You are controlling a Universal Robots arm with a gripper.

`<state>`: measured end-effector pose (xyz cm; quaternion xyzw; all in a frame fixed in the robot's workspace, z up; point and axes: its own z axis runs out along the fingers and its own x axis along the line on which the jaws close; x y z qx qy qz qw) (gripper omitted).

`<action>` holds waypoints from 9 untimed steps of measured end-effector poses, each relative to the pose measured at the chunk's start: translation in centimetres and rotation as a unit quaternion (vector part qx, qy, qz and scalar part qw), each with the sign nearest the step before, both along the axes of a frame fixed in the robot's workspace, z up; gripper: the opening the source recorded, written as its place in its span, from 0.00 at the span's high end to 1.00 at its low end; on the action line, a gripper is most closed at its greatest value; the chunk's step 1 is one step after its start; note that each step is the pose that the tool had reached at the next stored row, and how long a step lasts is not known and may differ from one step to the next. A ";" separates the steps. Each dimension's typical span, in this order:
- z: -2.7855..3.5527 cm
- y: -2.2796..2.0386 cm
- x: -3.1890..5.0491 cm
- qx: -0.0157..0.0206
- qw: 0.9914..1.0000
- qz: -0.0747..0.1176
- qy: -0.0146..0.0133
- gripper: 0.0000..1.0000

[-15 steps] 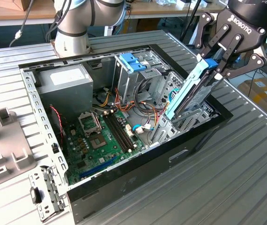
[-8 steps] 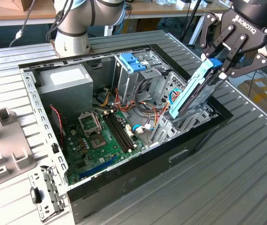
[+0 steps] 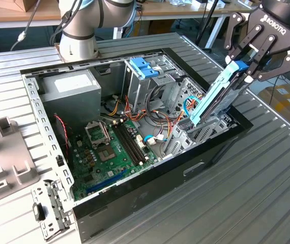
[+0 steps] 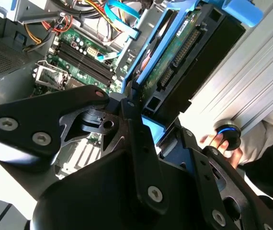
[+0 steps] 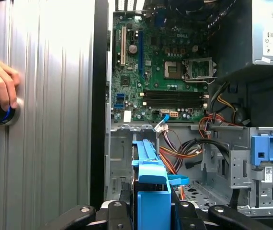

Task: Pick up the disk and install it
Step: 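Pick up the disk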

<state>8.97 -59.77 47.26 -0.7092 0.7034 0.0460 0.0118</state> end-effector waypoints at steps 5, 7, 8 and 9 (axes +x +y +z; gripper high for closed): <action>0.34 0.00 1.03 0.004 1.000 0.000 0.002 0.63; 0.36 0.00 1.55 0.006 1.000 0.000 0.003 0.63; 0.35 -0.01 2.01 0.007 1.000 0.000 0.005 0.63; 0.35 -0.01 2.30 0.008 1.000 0.000 0.006 0.63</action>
